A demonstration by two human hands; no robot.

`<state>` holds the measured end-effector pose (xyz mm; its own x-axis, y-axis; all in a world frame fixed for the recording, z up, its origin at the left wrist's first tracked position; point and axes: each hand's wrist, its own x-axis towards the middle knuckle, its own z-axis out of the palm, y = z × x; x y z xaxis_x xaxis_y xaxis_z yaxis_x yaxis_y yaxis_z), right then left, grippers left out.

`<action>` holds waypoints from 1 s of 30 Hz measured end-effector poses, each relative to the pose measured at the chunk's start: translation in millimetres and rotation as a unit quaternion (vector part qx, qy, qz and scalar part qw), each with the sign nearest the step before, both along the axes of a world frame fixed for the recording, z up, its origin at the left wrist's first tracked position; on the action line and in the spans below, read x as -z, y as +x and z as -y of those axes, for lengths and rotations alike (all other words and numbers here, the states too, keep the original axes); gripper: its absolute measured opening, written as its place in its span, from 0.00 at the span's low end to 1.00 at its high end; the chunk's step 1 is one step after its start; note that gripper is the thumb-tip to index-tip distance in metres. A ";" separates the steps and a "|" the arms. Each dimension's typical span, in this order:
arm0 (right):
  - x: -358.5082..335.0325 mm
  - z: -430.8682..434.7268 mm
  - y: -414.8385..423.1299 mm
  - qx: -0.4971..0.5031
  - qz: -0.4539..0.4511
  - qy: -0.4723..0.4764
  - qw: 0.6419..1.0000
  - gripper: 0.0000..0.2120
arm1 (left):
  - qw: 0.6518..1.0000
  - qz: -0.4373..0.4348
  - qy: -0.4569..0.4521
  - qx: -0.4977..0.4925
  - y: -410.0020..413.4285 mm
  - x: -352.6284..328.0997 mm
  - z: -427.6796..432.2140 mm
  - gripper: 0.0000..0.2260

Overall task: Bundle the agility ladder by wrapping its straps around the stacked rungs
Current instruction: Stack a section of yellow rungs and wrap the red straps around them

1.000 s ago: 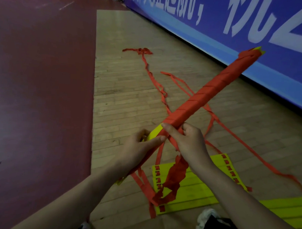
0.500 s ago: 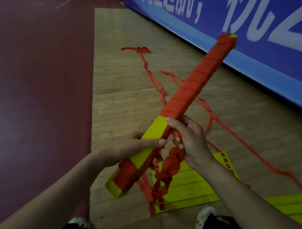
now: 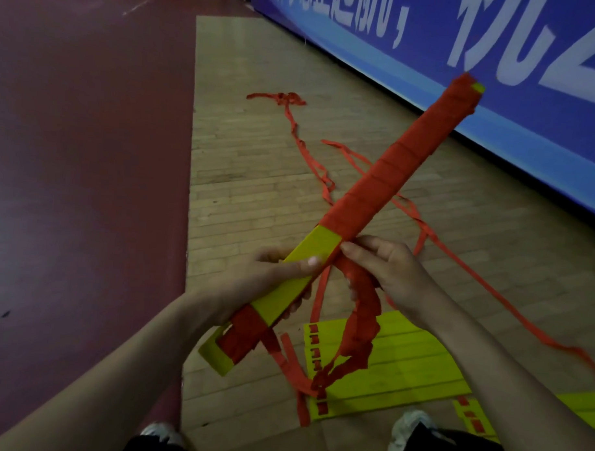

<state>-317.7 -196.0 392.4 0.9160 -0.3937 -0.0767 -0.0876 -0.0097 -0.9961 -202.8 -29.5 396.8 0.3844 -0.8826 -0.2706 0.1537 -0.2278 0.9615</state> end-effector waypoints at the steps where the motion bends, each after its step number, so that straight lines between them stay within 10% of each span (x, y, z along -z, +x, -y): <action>1: 0.3 1.7 -2.1 -0.012 -0.017 0.008 1.000 0.04 | 1.000 0.018 0.007 -0.017 -0.3 -0.7 0.2 0.15; 22: 8.0 -7.3 5.8 0.135 0.017 -0.140 0.981 0.15 | 0.986 0.144 -0.004 -0.086 -15.3 9.5 15.5 0.08; 30: 16.0 -12.9 14.4 0.201 -0.010 -0.131 0.971 0.19 | 0.905 0.400 0.033 -0.141 -24.1 42.8 26.3 0.23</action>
